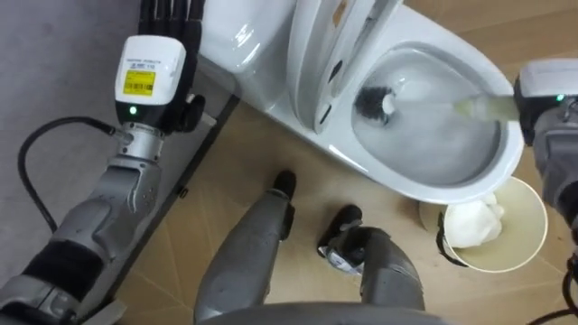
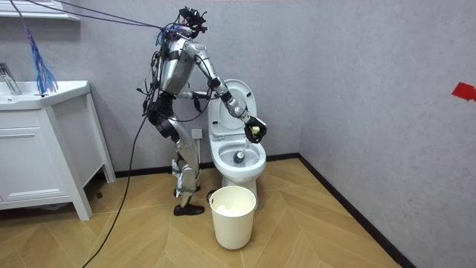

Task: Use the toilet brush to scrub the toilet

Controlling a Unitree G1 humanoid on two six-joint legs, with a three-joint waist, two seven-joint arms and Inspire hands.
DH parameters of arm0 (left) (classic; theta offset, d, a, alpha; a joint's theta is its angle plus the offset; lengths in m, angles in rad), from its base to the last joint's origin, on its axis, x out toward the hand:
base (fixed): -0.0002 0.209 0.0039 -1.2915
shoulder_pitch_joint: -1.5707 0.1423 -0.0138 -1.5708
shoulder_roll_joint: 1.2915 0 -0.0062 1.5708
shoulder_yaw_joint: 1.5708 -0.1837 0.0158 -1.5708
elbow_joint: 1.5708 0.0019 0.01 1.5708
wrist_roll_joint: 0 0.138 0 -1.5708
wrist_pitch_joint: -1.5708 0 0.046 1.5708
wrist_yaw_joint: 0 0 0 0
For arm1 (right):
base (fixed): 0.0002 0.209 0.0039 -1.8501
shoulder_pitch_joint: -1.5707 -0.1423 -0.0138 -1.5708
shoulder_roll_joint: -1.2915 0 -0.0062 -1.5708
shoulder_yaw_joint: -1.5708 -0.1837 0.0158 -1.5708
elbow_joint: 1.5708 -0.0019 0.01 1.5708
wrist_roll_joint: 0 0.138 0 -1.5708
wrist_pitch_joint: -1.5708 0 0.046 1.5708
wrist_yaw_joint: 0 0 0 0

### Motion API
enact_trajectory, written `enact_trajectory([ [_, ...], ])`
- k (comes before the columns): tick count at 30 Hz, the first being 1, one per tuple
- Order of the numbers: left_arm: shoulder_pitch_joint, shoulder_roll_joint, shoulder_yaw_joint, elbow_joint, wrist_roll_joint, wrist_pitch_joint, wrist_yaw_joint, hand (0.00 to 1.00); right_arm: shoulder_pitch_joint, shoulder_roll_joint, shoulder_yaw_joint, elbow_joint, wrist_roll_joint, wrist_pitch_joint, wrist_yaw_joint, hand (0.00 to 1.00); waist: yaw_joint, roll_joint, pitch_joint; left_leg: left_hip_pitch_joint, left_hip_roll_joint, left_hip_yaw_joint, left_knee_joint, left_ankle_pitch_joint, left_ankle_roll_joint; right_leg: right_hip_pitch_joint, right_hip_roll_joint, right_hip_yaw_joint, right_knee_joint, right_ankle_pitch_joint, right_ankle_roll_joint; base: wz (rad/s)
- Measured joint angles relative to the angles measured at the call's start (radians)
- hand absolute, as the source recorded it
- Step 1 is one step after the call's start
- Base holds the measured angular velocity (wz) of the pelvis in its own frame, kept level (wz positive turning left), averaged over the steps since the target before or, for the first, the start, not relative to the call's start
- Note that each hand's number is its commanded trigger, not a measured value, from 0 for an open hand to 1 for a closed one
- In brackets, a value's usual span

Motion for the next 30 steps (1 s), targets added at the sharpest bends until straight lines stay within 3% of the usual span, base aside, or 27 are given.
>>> enact_trajectory([
  [1, 0.012, -0.004, -0.003, 0.001, -0.016, 0.000, -0.001, 0.00, 0.015, 0.002, 0.001, -0.005, 0.000, 0.011, 0.001, 1.00, 0.001, 0.013, -0.0092, 0.003, 0.001, 0.000, -0.008, 0.003, 0.000, 0.006, 0.003, -0.004, -0.011, 0.004, 0.000, 0.00],
  [5, 0.061, -0.046, -0.004, 0.013, -0.056, 0.004, -0.006, 0.00, 0.098, 0.016, -0.009, -0.067, -0.005, 0.039, 0.020, 1.00, -0.015, 0.039, -0.0233, 0.045, 0.005, -0.007, -0.026, 0.004, -0.002, 0.061, 0.017, -0.019, -0.054, 0.011, -0.001, 0.06],
  [10, 0.129, -0.064, 0.017, 0.007, -0.135, 0.009, 0.017, 0.00, 0.192, 0.077, -0.059, -0.165, -0.005, 0.097, 0.044, 1.00, -0.056, 0.046, -0.0301, 0.088, 0.021, 0.001, -0.070, 0.007, -0.009, 0.110, 0.043, -0.020, -0.121, 0.025, -0.002, 0.00],
  [16, 0.172, -0.078, 0.041, 0.009, -0.152, 0.010, 0.080, 0.00, 0.266, 0.110, -0.117, -0.249, -0.050, 0.119, 0.043, 1.00, -0.102, 0.054, -0.0356, 0.085, 0.027, 0.003, -0.090, 0.012, -0.015, 0.112, 0.057, -0.022, -0.151, 0.033, -0.004, 0.01],
  [20, 0.177, -0.082, 0.033, 0.011, -0.186, 0.015, 0.112, 0.00, 0.290, 0.122, -0.129, -0.259, -0.064, 0.130, 0.030, 1.00, -0.107, 0.055, -0.0361, 0.081, 0.032, 0.012, -0.088, 0.013, -0.015, 0.115, 0.063, -0.021, -0.164, 0.037, -0.005, -0.02],
  [23, 0.160, -0.080, 0.017, 0.018, -0.193, 0.022, 0.112, 0.00, 0.257, 0.102, -0.114, -0.214, -0.031, 0.122, 0.012, 1.00, -0.093, 0.053, -0.0346, 0.083, 0.035, 0.021, -0.088, 0.013, -0.015, 0.112, 0.062, -0.016, -0.157, 0.037, -0.006, -0.04],
  [26, 0.136, -0.065, 0.007, 0.018, -0.197, 0.022, 0.109, 0.00, 0.171, 0.093, -0.078, -0.108, 0.085, 0.078, 0.001, 1.00, -0.073, 0.043, -0.0269, 0.078, 0.037, 0.033, -0.089, 0.015, -0.014, 0.093, 0.054, -0.010, -0.138, 0.033, -0.010, -0.10],
  [27, 0.119, -0.056, 0.005, 0.017, -0.198, 0.021, 0.109, 0.00, 0.123, 0.084, -0.066, -0.064, 0.137, 0.048, 0.003, 1.00, -0.062, 0.026, -0.0160, 0.071, 0.036, 0.047, -0.091, 0.021, -0.012, 0.070, 0.048, 0.006, -0.118, 0.030, -0.012, -0.14],
  [29, 0.099, -0.052, 0.005, 0.010, -0.192, 0.020, 0.115, 0.00, 0.054, 0.064, -0.069, -0.009, 0.207, 0.015, 0.008, 1.00, -0.057, 0.013, -0.0072, 0.047, 0.033, 0.053, -0.090, 0.030, -0.011, 0.033, 0.037, 0.011, -0.090, 0.027, -0.016, -0.05],
  [30, 0.088, -0.045, 0.012, -0.001, -0.190, 0.019, 0.119, 0.00, 0.011, 0.048, -0.069, 0.004, 0.235, 0.000, 0.011, 1.00, -0.052, -0.003, 0.0027, 0.031, 0.033, 0.056, -0.090, 0.038, -0.012, 0.008, 0.028, 0.015, -0.068, 0.024, -0.020, 0.00],
])
